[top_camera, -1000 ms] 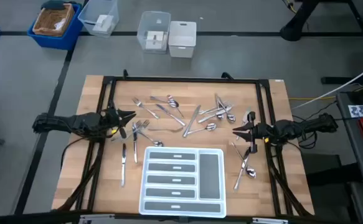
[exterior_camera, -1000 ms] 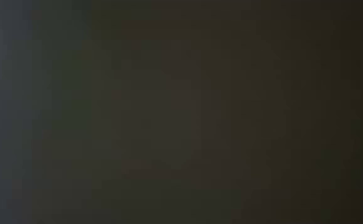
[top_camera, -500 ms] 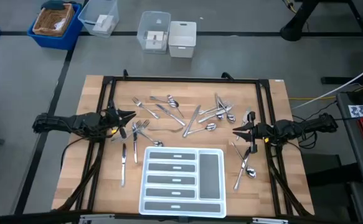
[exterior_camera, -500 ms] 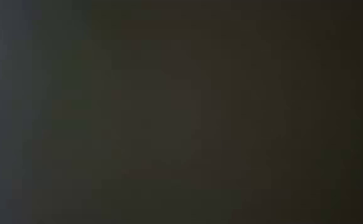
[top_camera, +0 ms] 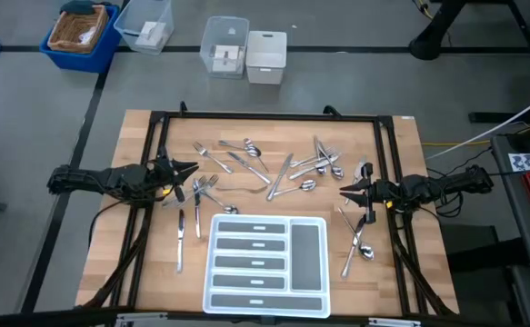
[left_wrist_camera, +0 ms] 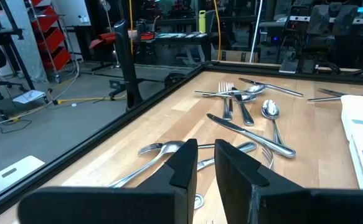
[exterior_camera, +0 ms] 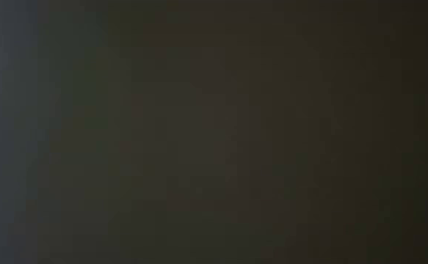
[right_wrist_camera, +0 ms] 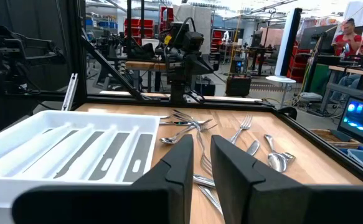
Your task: Sort silverware
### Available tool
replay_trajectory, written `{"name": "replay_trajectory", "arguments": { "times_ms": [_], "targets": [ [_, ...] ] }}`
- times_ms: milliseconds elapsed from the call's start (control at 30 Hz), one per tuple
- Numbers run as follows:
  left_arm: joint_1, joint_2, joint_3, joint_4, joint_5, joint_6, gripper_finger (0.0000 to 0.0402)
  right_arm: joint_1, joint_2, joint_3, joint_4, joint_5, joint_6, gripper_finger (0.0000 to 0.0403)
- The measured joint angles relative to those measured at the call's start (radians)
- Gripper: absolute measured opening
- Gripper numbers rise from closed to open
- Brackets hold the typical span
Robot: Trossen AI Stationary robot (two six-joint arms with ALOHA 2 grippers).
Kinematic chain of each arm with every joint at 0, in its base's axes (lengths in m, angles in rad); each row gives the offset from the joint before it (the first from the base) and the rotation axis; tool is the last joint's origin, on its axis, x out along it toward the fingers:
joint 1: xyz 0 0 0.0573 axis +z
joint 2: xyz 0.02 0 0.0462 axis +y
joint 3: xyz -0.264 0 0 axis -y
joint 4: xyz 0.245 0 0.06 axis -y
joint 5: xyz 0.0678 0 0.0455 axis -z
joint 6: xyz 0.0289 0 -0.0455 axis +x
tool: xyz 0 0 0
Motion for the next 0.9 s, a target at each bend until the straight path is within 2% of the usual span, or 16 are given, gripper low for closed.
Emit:
{"name": "replay_trajectory", "arguments": {
  "times_ms": [800, 900],
  "targets": [
    [0.0, 0.0, 0.0, 0.002, 0.0, 0.0, 0.0046, 0.0, 0.0, 0.0, 0.0, 0.0, 0.0, 0.006],
    [0.0, 0.0, -0.002, 0.017, 0.0, -0.069, 0.0046, 0.0, 0.0, 0.0, 0.002, 0.0, 0.0, 0.006]
  ]
}}
